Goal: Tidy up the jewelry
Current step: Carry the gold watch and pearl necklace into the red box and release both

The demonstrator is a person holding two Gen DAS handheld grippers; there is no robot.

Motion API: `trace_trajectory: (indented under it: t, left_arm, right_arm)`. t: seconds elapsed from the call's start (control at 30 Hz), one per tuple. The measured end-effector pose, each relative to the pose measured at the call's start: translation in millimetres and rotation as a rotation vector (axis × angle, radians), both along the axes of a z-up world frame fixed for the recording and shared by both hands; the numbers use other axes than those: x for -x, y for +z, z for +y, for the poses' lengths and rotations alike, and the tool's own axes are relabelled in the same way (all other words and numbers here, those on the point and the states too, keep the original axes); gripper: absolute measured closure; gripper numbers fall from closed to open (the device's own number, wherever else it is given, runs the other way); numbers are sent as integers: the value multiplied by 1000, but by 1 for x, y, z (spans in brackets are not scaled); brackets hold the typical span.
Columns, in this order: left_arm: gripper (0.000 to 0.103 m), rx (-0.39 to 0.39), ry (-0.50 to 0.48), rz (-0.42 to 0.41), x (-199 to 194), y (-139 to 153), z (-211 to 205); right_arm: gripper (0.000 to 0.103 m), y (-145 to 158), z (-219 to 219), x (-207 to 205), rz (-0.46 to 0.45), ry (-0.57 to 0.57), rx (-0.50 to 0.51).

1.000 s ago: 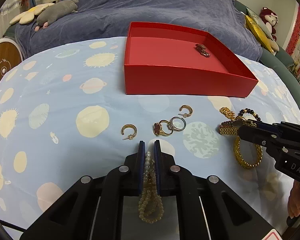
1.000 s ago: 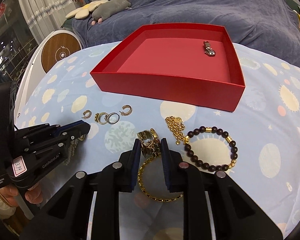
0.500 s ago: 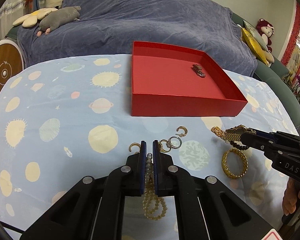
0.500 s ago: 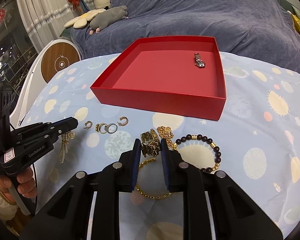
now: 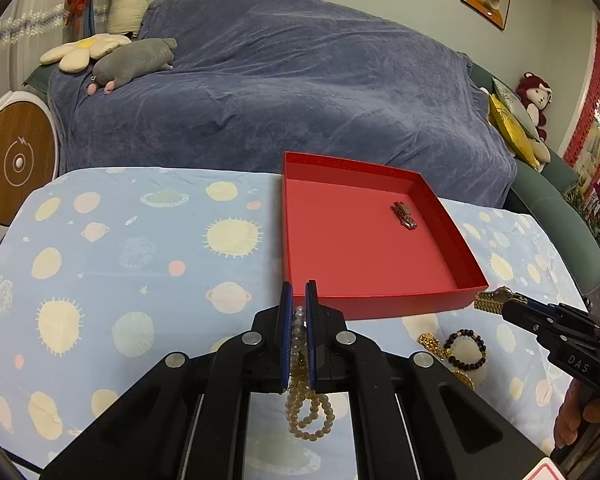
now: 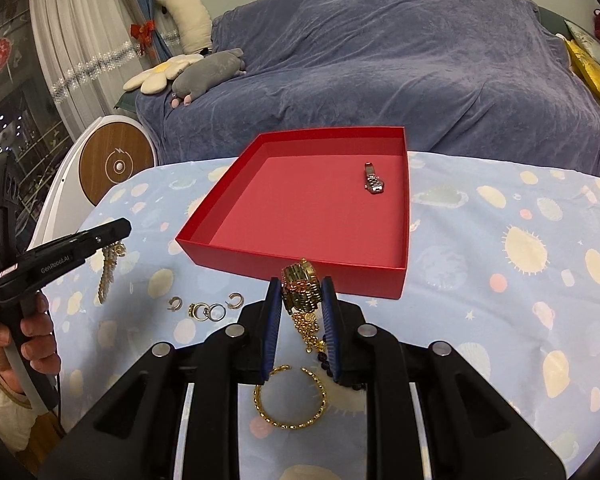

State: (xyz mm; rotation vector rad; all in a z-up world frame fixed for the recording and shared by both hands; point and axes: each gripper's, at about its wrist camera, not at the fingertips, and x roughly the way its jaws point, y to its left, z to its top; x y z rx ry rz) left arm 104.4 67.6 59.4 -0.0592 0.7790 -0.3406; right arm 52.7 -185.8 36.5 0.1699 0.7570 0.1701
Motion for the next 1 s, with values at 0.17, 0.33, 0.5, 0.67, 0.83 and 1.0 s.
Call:
trace_trajectory:
  t: [0.17,0.33,0.5,0.67,0.83,1.0]
  left_arm:
    - [99,-13,6,-5,-9,12,4]
    - [99,-71,-22,-7,-35,24,-20]
    - [99,-76,-40,-20,-52,30,-43]
    - [99,-88,-79,-11,-45,21,-61]
    - [99,-73,-96,8,-30,11,-63]
    - [99,-66,-105,15,-18,3,-60]
  right_arm:
    - [87,8,-7,-5,-14,-11,-2]
    - [98,21,-10,-33,-26,-10,10]
    - [100,19,-26,-36,-11,-18,-21]
    - [77,-14,-29,-14,83,-14,6]
    - [63,-50,-25,-24,165,0,82]
    - [64,-74,-17,-26,219,16,135]
